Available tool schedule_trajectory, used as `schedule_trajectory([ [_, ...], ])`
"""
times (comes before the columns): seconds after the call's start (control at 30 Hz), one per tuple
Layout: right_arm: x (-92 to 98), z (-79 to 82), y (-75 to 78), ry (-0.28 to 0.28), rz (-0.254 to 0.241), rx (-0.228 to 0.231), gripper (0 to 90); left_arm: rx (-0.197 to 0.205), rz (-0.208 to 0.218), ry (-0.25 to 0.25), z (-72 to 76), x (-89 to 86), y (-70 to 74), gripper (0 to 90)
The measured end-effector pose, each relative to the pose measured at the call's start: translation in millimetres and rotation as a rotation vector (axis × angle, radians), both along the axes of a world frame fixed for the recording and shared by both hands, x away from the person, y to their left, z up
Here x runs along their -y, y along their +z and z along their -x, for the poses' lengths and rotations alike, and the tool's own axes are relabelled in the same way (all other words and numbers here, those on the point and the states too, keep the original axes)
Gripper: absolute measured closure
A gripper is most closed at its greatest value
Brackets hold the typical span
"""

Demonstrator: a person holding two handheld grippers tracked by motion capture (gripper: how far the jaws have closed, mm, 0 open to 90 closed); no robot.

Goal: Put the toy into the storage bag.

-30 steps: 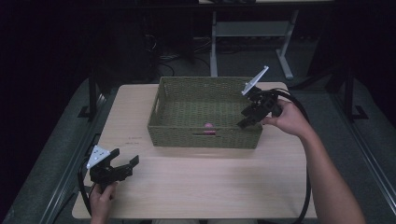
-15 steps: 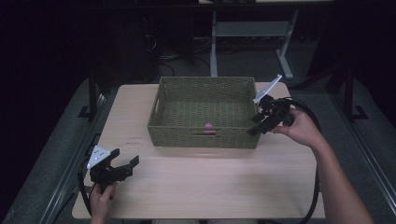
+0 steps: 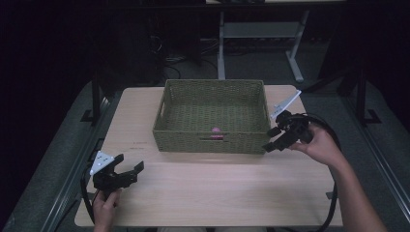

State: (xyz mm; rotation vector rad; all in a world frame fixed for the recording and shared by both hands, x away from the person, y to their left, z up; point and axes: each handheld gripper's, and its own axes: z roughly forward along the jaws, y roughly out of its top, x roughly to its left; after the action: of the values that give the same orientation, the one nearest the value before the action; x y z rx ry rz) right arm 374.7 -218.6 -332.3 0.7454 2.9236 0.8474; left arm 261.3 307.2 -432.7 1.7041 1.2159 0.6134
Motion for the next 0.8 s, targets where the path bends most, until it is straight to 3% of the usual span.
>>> schedule_trajectory([
  [0.3,12.9,12.3,-22.1,-0.022,-0.021,-0.014,33.1,-0.001,-0.003,-0.004,-0.2,0.2,-0.2,13.0],
  [0.8,26.6,50.8,-58.9,-0.082,-0.039,0.004,31.1,0.000,-0.003,-0.003,0.2,0.4,-0.3,13.0],
])
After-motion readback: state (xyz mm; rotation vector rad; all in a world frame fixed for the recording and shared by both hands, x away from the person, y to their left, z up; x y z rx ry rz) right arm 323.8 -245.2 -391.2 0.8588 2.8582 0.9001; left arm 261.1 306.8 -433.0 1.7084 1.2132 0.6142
